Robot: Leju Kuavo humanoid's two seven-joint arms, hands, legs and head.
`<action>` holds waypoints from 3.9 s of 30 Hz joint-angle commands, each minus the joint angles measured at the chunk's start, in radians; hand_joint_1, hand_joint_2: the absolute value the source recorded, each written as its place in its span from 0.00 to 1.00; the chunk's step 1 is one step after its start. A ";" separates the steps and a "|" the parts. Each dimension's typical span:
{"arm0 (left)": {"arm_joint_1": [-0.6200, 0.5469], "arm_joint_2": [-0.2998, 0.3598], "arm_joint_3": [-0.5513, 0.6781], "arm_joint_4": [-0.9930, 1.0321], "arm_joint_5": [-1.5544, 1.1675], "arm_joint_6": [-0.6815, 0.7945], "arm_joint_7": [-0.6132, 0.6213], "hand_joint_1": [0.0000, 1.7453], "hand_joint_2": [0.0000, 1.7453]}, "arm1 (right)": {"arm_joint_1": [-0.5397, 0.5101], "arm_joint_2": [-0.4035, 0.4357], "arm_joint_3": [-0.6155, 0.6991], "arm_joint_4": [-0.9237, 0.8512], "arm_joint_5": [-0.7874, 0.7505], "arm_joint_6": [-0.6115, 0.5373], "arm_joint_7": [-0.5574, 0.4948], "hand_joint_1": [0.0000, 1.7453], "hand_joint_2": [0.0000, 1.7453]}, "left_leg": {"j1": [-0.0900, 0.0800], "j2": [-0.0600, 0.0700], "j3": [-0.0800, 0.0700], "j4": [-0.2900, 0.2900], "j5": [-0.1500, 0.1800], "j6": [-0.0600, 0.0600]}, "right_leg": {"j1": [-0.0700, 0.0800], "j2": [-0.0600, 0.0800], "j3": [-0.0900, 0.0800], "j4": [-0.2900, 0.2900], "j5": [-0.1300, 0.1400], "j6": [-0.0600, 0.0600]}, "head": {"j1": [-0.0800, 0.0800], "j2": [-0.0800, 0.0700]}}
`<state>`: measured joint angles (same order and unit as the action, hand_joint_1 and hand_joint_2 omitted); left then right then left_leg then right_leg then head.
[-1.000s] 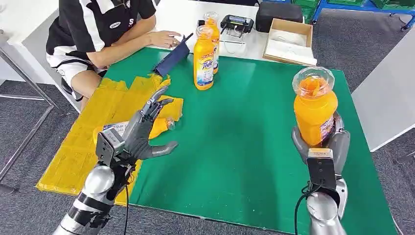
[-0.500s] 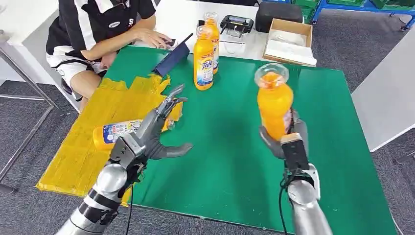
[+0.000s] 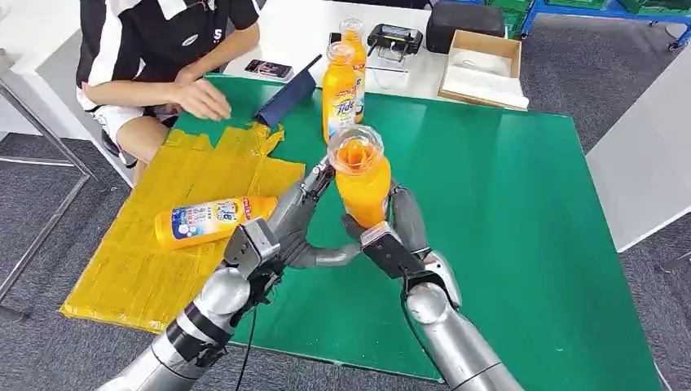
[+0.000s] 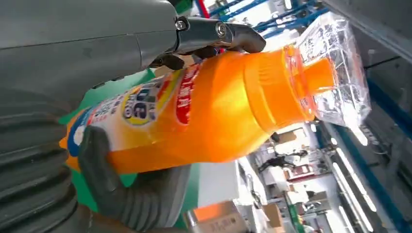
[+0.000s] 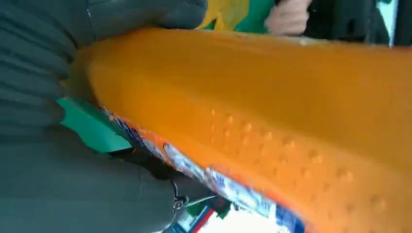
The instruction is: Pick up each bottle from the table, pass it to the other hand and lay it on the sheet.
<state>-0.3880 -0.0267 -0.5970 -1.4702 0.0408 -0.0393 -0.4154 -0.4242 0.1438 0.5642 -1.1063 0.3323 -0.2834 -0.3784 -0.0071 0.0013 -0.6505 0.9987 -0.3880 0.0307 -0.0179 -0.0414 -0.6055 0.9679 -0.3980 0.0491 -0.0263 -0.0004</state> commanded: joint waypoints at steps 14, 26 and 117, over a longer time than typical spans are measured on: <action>-0.095 -0.054 -0.046 0.176 0.152 0.014 0.054 0.00 1.00 | -0.082 -0.015 0.160 0.130 0.067 -0.116 -0.039 1.00 1.00 | 0.001 -0.001 0.003 0.000 -0.001 -0.001 | 0.001 0.001 0.003 0.000 -0.001 -0.001 | 0.000 0.000; -0.063 -0.093 -0.008 0.122 0.248 0.117 -0.003 0.80 1.00 | -0.087 -0.006 0.193 0.179 0.047 -0.102 -0.044 1.00 1.00 | 0.001 -0.001 0.003 0.000 -0.001 -0.001 | 0.000 0.001 0.003 -0.001 -0.001 -0.001 | -0.001 0.000; -0.134 0.126 0.433 0.406 -0.655 0.480 0.006 0.00 1.00 | 0.364 -0.187 -0.387 -0.663 -0.162 0.098 0.139 0.00 1.00 | 0.001 0.004 0.007 0.001 -0.004 -0.002 | 0.000 0.007 0.006 0.000 -0.003 -0.002 | 0.000 0.000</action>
<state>-0.7008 0.0500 -0.3042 -0.5104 -0.7866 0.3656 -0.3052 -0.0328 -0.0183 0.1767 -1.8589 0.2183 -0.1659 -0.2243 -0.0075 0.0025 -0.6511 0.9988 -0.3876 0.0307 -0.0182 -0.0405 -0.6069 0.9690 -0.3973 0.0494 -0.0267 -0.0004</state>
